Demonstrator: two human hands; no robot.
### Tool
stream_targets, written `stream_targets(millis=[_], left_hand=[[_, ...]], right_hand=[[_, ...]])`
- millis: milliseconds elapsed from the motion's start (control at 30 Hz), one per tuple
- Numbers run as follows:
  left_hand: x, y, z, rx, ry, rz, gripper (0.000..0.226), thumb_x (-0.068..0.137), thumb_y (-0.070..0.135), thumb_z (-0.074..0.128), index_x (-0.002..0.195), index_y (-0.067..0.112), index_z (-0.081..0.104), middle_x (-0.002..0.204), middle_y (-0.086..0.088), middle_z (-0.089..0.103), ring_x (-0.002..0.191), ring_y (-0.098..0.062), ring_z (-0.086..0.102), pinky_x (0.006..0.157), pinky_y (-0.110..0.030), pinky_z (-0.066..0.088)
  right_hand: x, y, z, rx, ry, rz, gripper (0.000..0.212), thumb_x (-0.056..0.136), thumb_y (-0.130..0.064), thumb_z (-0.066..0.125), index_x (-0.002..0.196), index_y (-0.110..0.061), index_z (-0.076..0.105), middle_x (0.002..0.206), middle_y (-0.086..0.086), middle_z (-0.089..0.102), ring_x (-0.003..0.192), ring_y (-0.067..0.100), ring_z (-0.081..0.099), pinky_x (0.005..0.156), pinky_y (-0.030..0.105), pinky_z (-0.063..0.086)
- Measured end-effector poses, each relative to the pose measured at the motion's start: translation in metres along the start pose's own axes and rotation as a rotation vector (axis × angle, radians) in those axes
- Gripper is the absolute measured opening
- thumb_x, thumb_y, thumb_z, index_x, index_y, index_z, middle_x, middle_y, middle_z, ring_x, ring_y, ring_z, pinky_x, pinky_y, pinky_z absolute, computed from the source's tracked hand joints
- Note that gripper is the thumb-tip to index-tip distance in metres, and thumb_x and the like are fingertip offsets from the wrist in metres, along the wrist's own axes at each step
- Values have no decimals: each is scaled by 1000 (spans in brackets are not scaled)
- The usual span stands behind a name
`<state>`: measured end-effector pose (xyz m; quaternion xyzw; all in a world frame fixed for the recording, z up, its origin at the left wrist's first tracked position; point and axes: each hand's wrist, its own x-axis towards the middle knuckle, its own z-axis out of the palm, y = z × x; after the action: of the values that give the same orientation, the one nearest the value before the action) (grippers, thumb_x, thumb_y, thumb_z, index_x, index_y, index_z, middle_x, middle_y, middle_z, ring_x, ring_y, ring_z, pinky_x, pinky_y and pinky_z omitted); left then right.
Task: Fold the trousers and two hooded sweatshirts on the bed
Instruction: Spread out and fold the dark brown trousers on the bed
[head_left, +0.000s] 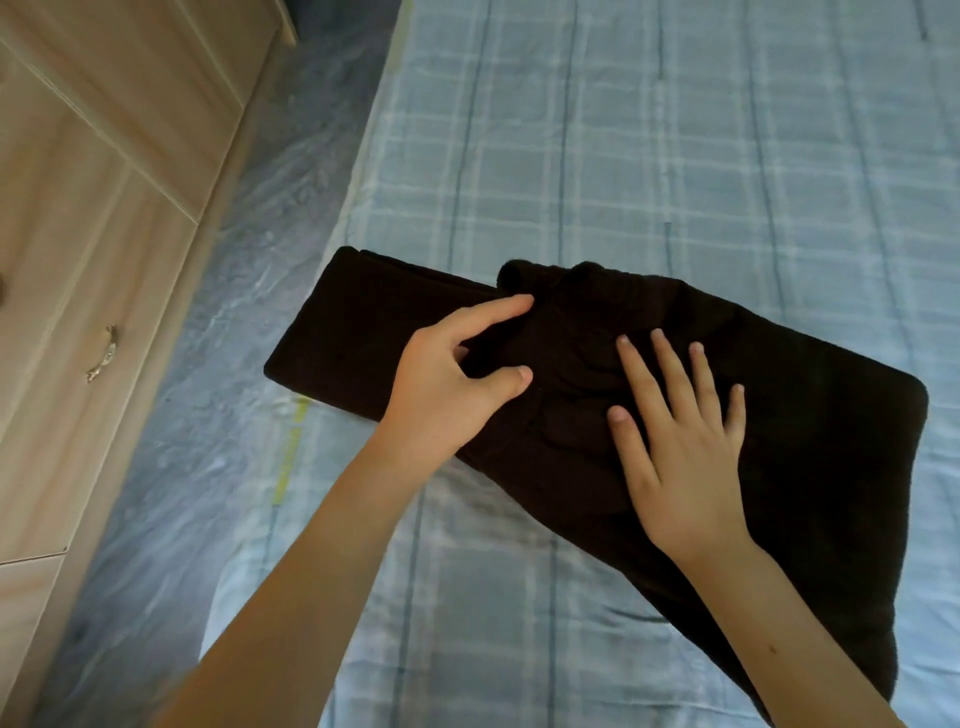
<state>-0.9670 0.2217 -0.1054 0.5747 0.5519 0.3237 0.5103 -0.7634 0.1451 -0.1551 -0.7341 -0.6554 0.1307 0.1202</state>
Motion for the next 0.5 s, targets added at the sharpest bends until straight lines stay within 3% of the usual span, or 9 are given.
stream_targets(millis=[200, 267, 333, 367, 433, 500], left_hand=[[13, -12, -113, -59, 182, -87, 57, 78, -3, 75, 118, 37, 68, 121, 14, 67, 112, -8, 64, 97, -31, 52], [19, -40, -132, 107, 216, -192, 53, 81, 2, 74, 123, 33, 65, 127, 5, 64, 112, -16, 64, 98, -34, 51], [16, -59, -132, 497, 238, -208, 54, 84, 9, 72, 135, 24, 58, 140, -8, 53, 120, -30, 57, 104, -41, 44], [13, -63, -124, 726, 270, -119, 58, 85, 10, 69, 140, 18, 53, 147, -14, 44, 128, -36, 49, 108, -46, 39], [9, -52, -94, 983, 268, 235, 63, 86, 10, 62, 146, 12, 44, 154, -18, 35, 139, -40, 35, 114, -51, 31], [11, -40, -66, 1074, 77, 532, 56, 94, 23, 51, 149, 16, 41, 158, -6, 34, 147, -30, 27, 119, -52, 21]], right_hand=[[42, -78, 4, -74, -9, -198, 55, 104, -51, 20, 157, -40, 17, 166, -8, 16, 155, 22, 7, 121, 57, -1], [53, -93, 31, -130, -99, -229, 56, 103, -51, 21, 157, -38, 21, 165, -4, 21, 154, 23, 12, 121, 61, 4], [56, -96, 55, -201, -161, -254, 58, 102, -51, 23, 158, -35, 21, 165, -1, 23, 154, 24, 13, 120, 64, 9], [57, -96, 61, -217, -168, -250, 59, 102, -50, 25, 158, -34, 20, 165, 0, 23, 154, 24, 13, 120, 64, 9], [55, -96, 58, -204, -132, -240, 58, 102, -50, 25, 158, -33, 19, 165, -1, 21, 154, 23, 11, 121, 60, 6], [50, -96, 41, -193, -47, -213, 57, 103, -48, 27, 158, -32, 21, 166, -2, 18, 154, 23, 9, 122, 56, 3]])
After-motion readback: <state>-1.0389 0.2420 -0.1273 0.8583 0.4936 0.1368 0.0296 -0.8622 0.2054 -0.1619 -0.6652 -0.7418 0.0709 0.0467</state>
